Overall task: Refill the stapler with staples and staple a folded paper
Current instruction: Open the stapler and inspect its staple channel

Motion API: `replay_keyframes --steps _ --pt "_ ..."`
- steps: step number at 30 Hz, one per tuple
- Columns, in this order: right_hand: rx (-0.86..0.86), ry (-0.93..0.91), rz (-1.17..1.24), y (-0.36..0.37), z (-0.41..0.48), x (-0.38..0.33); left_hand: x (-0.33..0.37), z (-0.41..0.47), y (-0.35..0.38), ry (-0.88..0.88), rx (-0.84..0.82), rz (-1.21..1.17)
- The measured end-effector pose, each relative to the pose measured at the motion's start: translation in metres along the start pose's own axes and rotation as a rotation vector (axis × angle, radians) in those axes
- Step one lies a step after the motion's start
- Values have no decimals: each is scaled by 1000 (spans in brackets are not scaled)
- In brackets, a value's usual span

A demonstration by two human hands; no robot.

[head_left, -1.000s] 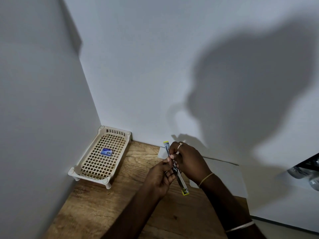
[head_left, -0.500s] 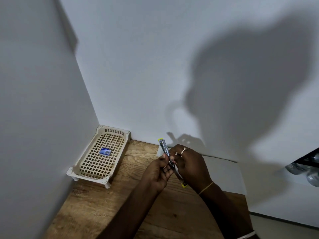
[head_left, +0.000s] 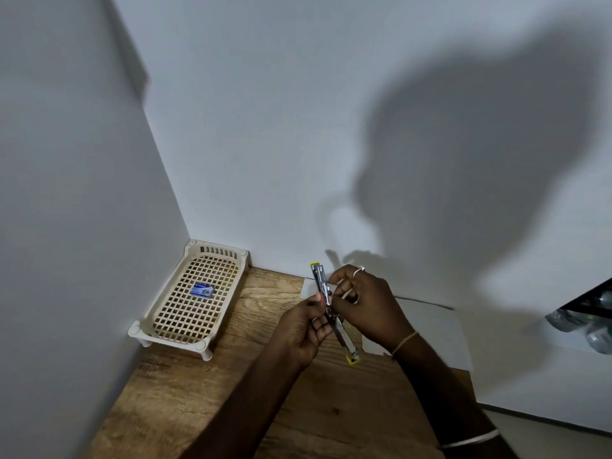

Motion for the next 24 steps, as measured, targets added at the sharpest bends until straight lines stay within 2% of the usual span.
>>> replay_keyframes --steps 3,9,19,24 --pt "-8 10 -23 0 3 -4 3 -1 1 28 -18 67" --pt "107 -98 -19 -4 -8 -13 14 -7 2 117 -78 114" --pt "91 -161 -122 -4 -11 -18 9 -13 3 79 -105 92" --pt "111 -119 -120 -4 -13 -12 8 -15 1 65 -100 77"
Point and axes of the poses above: each hand's wrist, its own z-axis towards the middle knuckle, its own y-axis out of the palm, x = y × z, the point moved 5 cm from there along z, towards the middle knuckle, and after that the axes turned 3 degrees about x, right-handed, at the moved point
